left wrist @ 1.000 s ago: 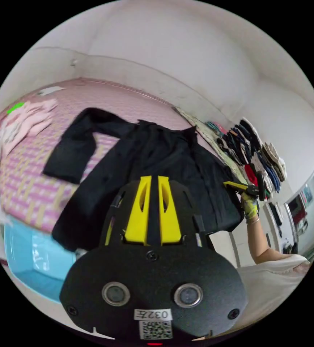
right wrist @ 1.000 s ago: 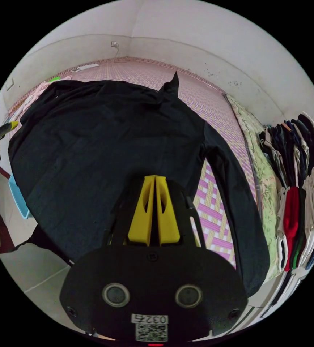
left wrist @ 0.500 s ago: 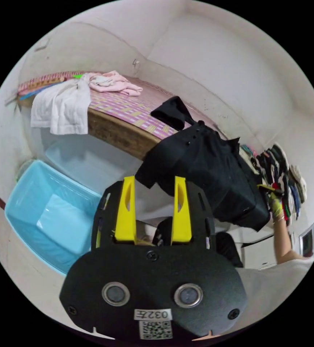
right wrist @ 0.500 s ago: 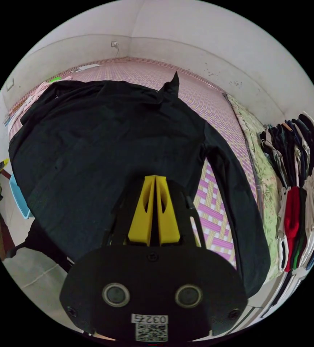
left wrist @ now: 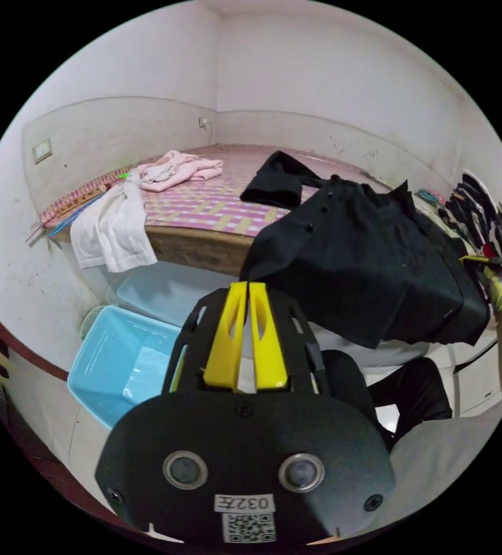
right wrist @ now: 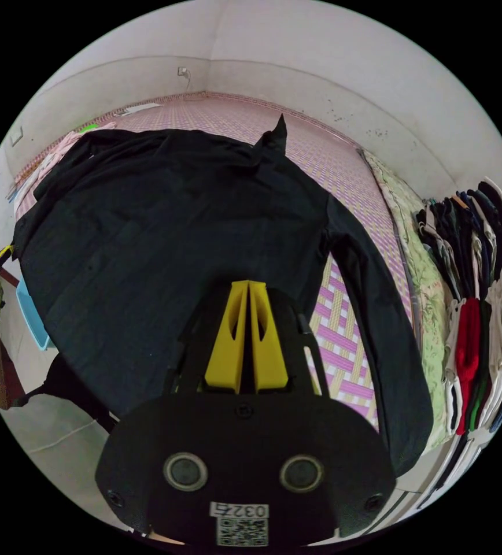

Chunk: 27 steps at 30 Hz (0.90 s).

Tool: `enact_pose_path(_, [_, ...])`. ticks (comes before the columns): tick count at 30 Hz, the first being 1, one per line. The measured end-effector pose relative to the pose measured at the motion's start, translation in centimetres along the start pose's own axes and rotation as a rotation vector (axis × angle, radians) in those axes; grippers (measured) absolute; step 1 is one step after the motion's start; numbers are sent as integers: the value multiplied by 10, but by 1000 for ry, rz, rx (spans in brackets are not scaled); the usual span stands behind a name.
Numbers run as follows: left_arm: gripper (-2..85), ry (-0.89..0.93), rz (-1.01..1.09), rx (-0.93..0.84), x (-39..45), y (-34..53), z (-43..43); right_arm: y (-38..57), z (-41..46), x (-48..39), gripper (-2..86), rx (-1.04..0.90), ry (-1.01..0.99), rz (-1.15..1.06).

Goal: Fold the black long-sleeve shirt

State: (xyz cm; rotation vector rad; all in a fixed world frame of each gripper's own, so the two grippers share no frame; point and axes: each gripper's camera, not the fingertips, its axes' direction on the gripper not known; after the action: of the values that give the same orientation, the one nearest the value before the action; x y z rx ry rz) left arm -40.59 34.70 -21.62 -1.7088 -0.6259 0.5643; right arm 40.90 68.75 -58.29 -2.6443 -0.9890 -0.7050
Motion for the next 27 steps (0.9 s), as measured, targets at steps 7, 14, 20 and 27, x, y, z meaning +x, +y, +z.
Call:
enact_pose_path(7, [-10,281,58,69,-49,-71,-76,3,-2,3,-10,0,58,-27])
enact_pose_path(14, [-9,961,237,209,-33,-217,-147,6,-6,43,-10,1,-61,31])
enact_pose_path(20, [-8,1182,648,-145,145,-215,-83,9,-8,75,-10,-2,-143,79])
enact_pose_path(27, [-1,1204,568,-705,199,-95,114,13,-11,103,-7,-3,-188,99])
